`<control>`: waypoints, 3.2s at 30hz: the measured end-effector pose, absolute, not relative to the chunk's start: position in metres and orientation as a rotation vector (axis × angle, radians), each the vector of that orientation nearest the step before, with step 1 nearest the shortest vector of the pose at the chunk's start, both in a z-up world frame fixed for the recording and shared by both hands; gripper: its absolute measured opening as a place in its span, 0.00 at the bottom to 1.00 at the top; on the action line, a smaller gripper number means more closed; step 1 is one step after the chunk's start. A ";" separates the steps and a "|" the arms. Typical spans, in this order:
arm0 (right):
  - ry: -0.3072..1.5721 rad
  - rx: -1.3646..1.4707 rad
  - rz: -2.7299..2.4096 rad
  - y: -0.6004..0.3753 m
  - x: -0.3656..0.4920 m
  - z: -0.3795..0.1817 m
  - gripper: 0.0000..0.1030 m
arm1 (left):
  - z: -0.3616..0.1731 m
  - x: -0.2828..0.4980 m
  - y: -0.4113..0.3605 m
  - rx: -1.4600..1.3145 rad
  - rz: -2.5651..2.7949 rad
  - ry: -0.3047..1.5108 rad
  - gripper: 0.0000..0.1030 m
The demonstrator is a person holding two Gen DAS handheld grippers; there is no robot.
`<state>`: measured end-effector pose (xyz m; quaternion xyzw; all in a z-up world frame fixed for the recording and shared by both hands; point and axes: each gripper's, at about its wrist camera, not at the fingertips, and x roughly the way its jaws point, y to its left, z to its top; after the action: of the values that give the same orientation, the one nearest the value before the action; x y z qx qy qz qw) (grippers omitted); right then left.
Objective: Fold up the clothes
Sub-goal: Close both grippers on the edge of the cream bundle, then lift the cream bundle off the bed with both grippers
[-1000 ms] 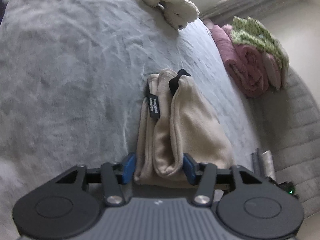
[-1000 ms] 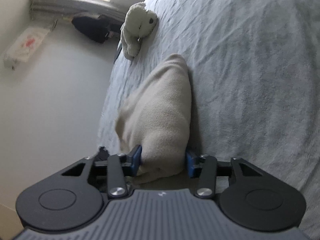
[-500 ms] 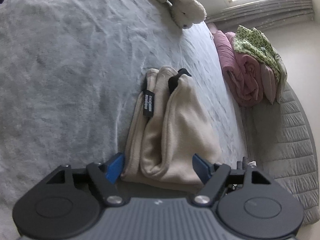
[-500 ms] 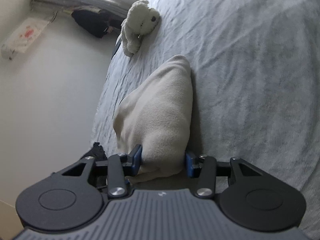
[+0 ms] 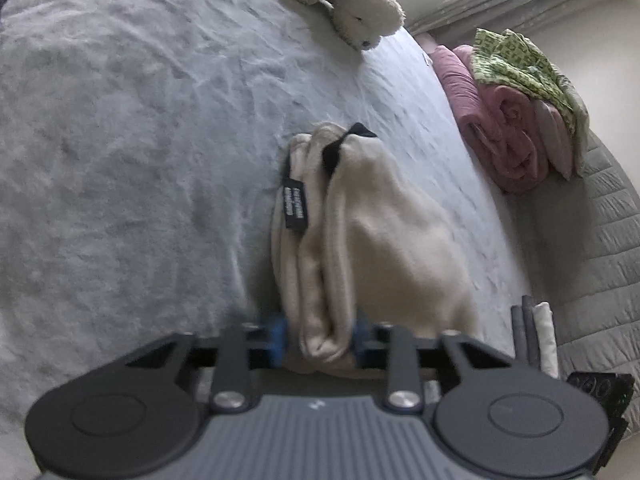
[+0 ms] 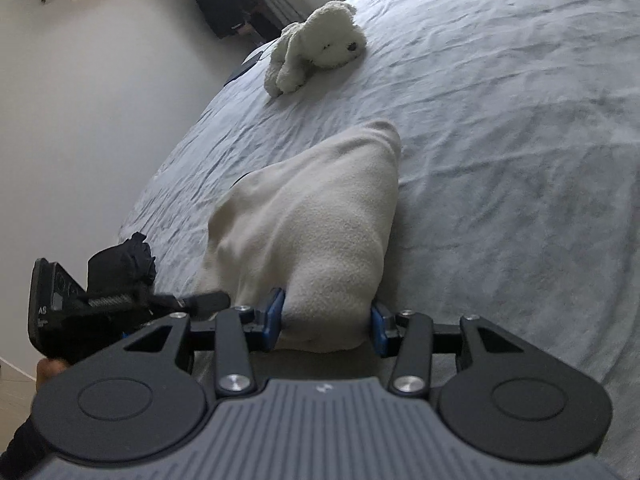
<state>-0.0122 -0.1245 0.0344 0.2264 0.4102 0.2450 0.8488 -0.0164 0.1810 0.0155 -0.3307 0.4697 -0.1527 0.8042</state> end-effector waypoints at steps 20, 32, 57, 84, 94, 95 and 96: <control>0.649 0.186 0.474 -0.127 -0.025 0.062 0.43 | 0.046 -0.027 0.133 -0.523 -0.400 0.877 0.17; 0.849 0.629 0.505 -0.176 0.004 0.027 0.54 | 0.030 -0.027 0.141 -0.618 -0.377 0.951 0.19; 0.894 0.708 0.524 -0.182 0.025 0.017 0.59 | 0.007 0.006 0.157 -0.739 -0.347 0.977 0.46; 0.983 1.016 0.579 -0.203 0.053 -0.006 0.66 | -0.003 0.011 0.166 -0.941 -0.372 0.943 0.58; 0.921 0.575 0.580 -0.166 0.022 0.017 0.54 | -0.006 0.013 0.162 -0.942 -0.381 0.934 0.58; 0.908 0.545 0.578 -0.164 0.019 0.019 0.54 | -0.006 0.013 0.162 -0.941 -0.382 0.933 0.58; 0.895 0.521 0.576 -0.162 0.016 0.020 0.54 | -0.006 0.012 0.161 -0.944 -0.384 0.932 0.58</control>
<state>0.0159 -0.1621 0.0198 0.2456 0.4219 0.2713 0.8295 0.0124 0.1614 -0.0063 -0.4352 0.4297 -0.1772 0.7711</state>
